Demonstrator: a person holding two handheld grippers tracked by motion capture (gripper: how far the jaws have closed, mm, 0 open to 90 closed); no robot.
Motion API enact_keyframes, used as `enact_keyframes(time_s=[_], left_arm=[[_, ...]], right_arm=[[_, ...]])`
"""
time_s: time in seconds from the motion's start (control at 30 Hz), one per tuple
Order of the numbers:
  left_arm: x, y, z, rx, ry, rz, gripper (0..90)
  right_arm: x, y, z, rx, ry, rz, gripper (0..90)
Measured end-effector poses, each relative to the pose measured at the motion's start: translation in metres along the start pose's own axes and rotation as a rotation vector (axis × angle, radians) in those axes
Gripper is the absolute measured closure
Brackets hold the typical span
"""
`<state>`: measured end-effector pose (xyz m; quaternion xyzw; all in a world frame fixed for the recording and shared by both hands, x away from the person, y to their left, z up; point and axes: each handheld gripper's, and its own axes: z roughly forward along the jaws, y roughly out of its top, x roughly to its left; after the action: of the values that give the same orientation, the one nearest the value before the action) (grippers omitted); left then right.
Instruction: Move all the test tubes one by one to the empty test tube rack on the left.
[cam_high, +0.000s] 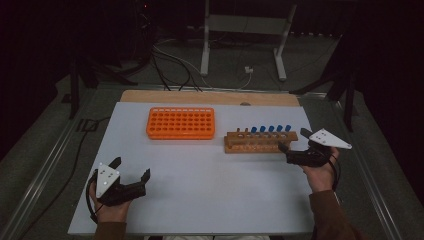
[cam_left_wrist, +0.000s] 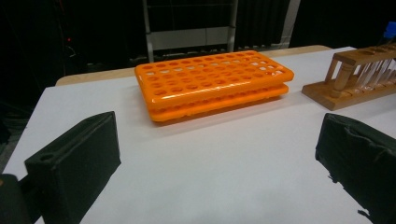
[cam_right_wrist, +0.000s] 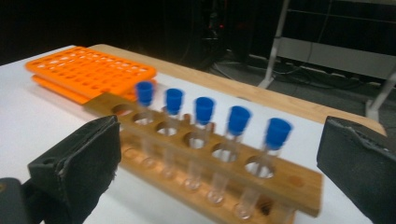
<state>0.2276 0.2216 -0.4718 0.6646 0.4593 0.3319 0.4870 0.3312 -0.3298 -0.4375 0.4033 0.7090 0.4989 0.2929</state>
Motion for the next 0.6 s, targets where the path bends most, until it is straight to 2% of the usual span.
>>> enact_keyframes(time_s=[0.07, 0.2, 0.23, 0.27, 0.3, 0.37, 0.4, 0.43, 0.47, 0.5, 0.53, 0.6], left_arm=[[0.0, 0.0, 0.001, 0.002, -0.002, -0.001, 0.8], [0.0, 0.0, 0.001, 0.004, -0.006, -0.003, 0.8], [0.0, -0.001, 0.001, 0.004, -0.007, -0.004, 0.8], [0.0, -0.001, 0.001, 0.004, -0.007, -0.005, 0.8], [0.0, -0.001, 0.001, 0.005, -0.008, -0.005, 0.8], [0.0, -0.001, 0.002, 0.006, -0.009, -0.004, 0.8], [0.0, -0.001, 0.002, 0.006, -0.01, -0.005, 0.8], [0.0, -0.001, 0.002, 0.007, -0.011, -0.005, 0.8], [0.0, -0.001, 0.002, 0.009, -0.011, -0.005, 0.8], [0.0, -0.001, 0.002, 0.009, -0.012, -0.004, 0.8], [0.0, -0.001, 0.002, 0.01, -0.014, -0.005, 0.8], [0.0, -0.001, 0.002, 0.011, -0.017, -0.006, 0.8]], right_arm=[[-0.01, 0.001, 0.002, -0.002, -0.024, 0.014, 4.0], [-0.018, 0.001, 0.006, 0.003, -0.041, 0.028, 7.9], [-0.024, 0.001, 0.012, 0.029, -0.036, 0.038, 10.1], [-0.024, 0.001, 0.012, 0.029, -0.036, 0.038, 10.1], [-0.028, -0.001, 0.018, 0.055, -0.023, 0.045, 15.5], [-0.03, -0.001, 0.02, 0.067, -0.017, 0.05, 16.9], [-0.033, -0.002, 0.023, 0.08, -0.014, 0.06, 21.0], [-0.037, -0.005, 0.026, 0.086, -0.011, 0.087, 29.3], [-0.037, -0.005, 0.026, 0.086, -0.011, 0.087, 29.3], [-0.041, -0.008, 0.029, 0.1, -0.001, 0.105, 38.4], [-0.041, -0.008, 0.029, 0.1, -0.001, 0.105, 38.4], [-0.042, -0.012, 0.034, 0.124, 0.003, 0.099, 48.5]])
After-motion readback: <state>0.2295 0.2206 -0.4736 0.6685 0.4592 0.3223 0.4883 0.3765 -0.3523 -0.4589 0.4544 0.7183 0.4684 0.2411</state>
